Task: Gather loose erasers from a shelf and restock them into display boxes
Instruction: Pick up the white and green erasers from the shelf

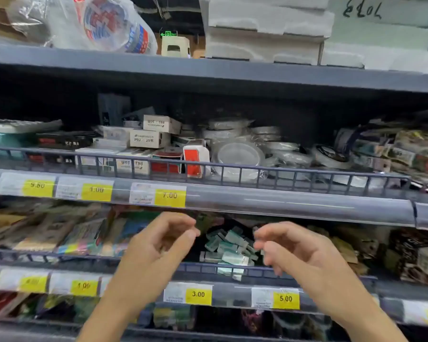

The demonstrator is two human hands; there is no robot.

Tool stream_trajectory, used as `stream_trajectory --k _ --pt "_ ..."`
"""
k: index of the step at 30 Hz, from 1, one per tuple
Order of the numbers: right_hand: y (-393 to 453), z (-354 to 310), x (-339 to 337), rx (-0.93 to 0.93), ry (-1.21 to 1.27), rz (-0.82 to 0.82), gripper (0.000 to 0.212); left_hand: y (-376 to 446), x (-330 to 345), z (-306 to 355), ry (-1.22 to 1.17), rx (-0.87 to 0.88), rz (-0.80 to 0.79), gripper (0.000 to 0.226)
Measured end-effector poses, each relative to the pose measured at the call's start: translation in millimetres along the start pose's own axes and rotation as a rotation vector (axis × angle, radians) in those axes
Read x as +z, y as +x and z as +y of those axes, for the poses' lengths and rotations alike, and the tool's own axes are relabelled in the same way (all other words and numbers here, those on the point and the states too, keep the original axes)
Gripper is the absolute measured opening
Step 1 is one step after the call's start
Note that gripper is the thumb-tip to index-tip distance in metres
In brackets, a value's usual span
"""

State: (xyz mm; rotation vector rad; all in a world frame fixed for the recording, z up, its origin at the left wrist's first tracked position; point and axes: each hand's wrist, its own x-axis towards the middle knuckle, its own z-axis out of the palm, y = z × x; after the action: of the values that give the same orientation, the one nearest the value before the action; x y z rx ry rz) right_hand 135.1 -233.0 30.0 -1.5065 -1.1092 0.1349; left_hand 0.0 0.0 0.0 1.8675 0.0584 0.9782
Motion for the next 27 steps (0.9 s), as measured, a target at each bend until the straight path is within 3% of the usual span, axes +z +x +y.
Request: stream_trajectory --k 3,8,12,15,18,21,27 --pt "11.1 28.9 6.1 0.081 -0.332 -0.040 0.012 -0.4 13.2 -36.2 0.304 -0.014 -0.080 0.015" --pt "42.6 69.0 12.5 0.178 -0.806 -0.151 0.014 -6.3 28.7 -73.2 0.695 0.130 -0.201 0.027" --pt "67.1 85.6 14.9 0.292 -0.902 -0.269 0.044 -9.9 38.0 -78.2 0.883 0.290 -0.176 0.035" --pt "83.4 90.7 16.6 0.341 -0.964 -0.382 0.054 -11.2 40.0 -84.1 0.913 0.326 -0.137 0.034" --pt "95.7 91.2 18.3 0.377 -0.998 -0.449 0.049 -11.1 40.5 -86.7 0.930 0.317 -0.129 0.034" --pt "99.0 92.5 20.0 0.366 -0.990 -0.434 0.027 -11.0 41.4 -90.4 0.939 0.325 -0.121 0.030" --pt "98.5 90.8 21.3 0.389 -0.895 -0.418 0.035 -13.2 42.6 -93.4 0.895 0.299 -0.116 0.028"
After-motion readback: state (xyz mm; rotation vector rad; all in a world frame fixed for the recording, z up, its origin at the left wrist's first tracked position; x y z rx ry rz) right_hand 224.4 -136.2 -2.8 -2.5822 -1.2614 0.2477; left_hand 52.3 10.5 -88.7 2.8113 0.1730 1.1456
